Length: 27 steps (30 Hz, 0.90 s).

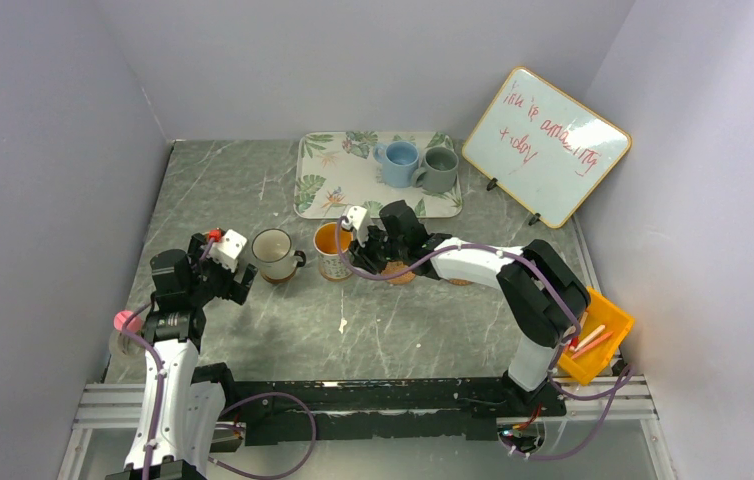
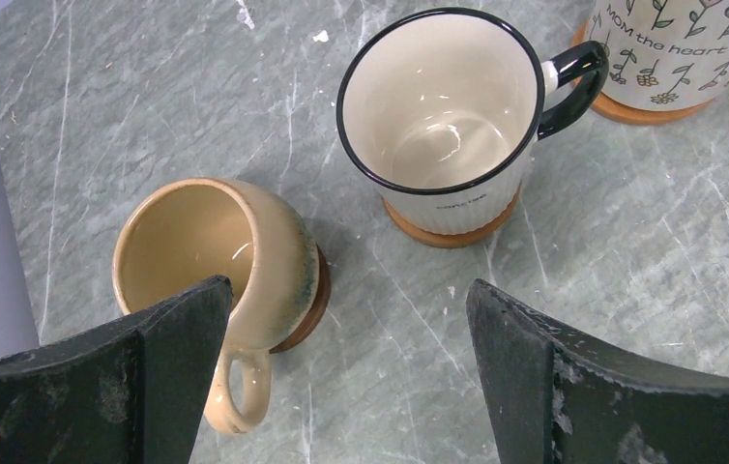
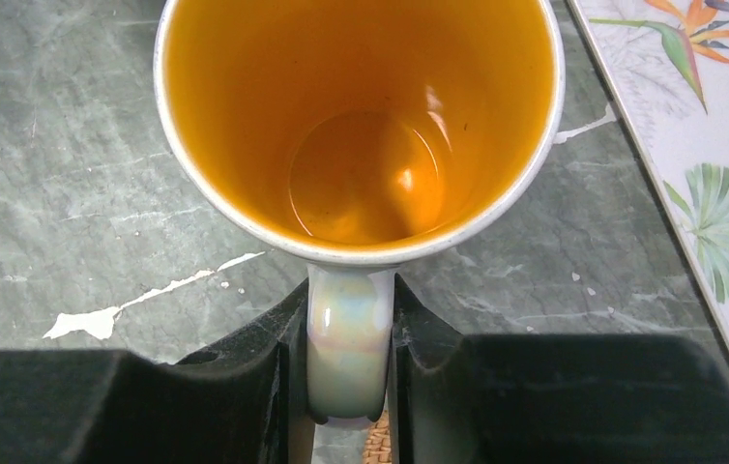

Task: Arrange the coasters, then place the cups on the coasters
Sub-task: Place the cup on the coaster.

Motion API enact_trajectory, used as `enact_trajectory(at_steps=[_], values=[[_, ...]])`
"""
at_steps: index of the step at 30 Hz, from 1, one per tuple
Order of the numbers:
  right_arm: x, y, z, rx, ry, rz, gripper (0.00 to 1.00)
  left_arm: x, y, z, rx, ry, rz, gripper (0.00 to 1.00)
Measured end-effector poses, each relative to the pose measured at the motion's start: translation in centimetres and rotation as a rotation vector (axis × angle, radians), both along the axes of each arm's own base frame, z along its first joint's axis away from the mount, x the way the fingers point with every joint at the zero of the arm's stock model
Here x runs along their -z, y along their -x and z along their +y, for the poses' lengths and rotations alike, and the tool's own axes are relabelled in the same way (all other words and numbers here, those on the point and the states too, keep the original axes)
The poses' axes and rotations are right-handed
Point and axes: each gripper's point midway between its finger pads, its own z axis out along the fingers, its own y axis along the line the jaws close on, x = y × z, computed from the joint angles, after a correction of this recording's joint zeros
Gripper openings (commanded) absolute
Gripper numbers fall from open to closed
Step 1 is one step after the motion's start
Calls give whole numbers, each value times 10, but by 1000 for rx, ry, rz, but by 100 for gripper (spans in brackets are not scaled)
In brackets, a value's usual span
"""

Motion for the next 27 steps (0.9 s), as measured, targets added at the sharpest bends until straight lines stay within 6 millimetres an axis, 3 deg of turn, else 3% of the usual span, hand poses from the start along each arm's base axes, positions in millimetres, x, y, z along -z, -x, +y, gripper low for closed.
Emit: enact_trajectory(at_steps=[27], values=[[-3,1,-1,-89,-7,-39,43,0,0,-1,6,3,0,96]])
